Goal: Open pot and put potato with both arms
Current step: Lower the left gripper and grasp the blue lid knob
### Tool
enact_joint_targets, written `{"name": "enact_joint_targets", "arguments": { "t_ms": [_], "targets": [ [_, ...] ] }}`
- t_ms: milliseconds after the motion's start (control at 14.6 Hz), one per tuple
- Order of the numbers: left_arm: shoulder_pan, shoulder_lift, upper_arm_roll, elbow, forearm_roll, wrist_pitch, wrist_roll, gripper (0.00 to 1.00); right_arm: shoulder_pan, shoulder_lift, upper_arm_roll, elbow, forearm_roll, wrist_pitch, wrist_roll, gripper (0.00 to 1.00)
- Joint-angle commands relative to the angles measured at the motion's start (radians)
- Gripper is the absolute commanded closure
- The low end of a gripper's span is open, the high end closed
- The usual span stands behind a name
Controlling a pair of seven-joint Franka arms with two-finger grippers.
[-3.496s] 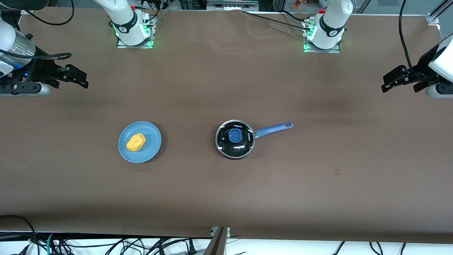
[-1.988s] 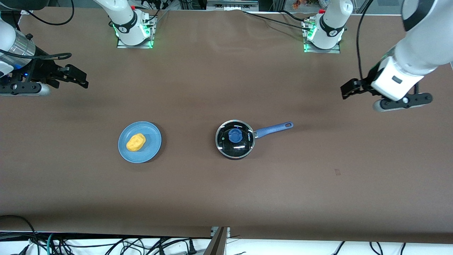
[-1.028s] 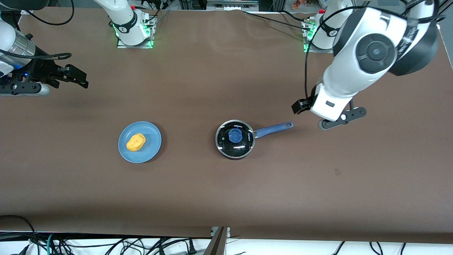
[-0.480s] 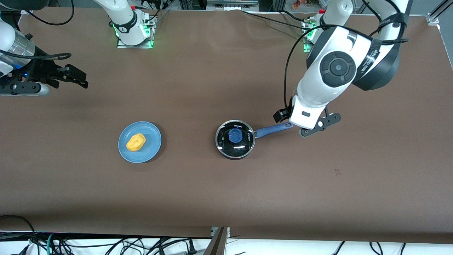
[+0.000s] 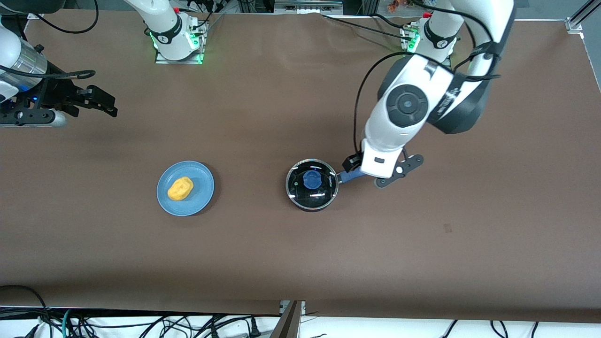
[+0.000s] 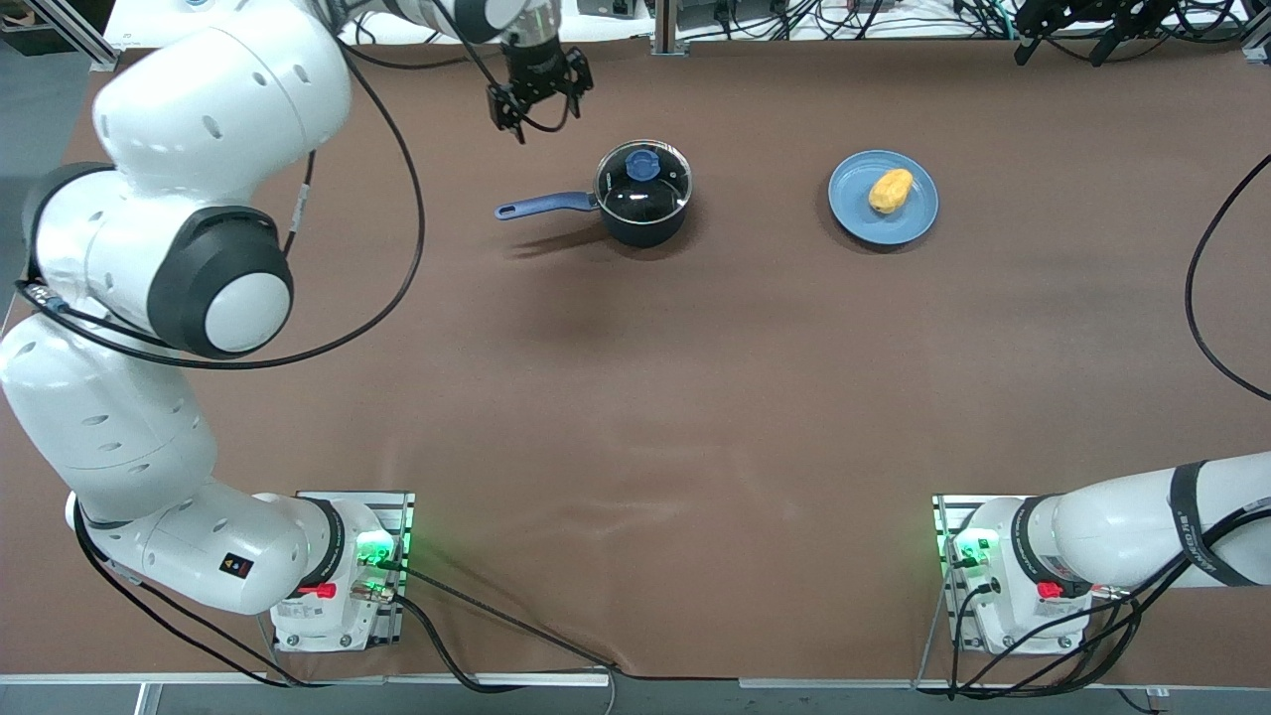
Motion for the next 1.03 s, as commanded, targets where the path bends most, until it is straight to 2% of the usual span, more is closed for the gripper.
{"name": "enact_joint_targets", "arguments": {
  "t_ms": [0,206,411,685,960],
  "targets": [
    [-0.038,0.043,0.007,0.043,0.032,0.004,-0.064,0.00,-0.001,0.006,0.002,0.009,-0.003,0.001,0.000,0.00],
    [-0.073,0.073,0.010,0.044,0.033,0.053,-0.136,0.00,-0.015,0.074,-0.006,0.059,0.006,0.030,0.002,0.00],
    [-0.096,0.094,0.011,0.044,0.032,0.100,-0.185,0.00,-0.033,0.127,-0.007,0.061,0.000,0.024,-0.007,0.00],
    [-0.121,0.134,0.013,0.044,0.033,0.208,-0.285,0.00,-0.019,0.152,-0.003,0.061,-0.003,0.024,-0.012,0.00],
    [-0.152,0.183,0.014,0.048,0.090,0.266,-0.360,0.00,-0.022,0.178,-0.003,0.061,-0.002,0.023,-0.016,0.00]
  ]
}}
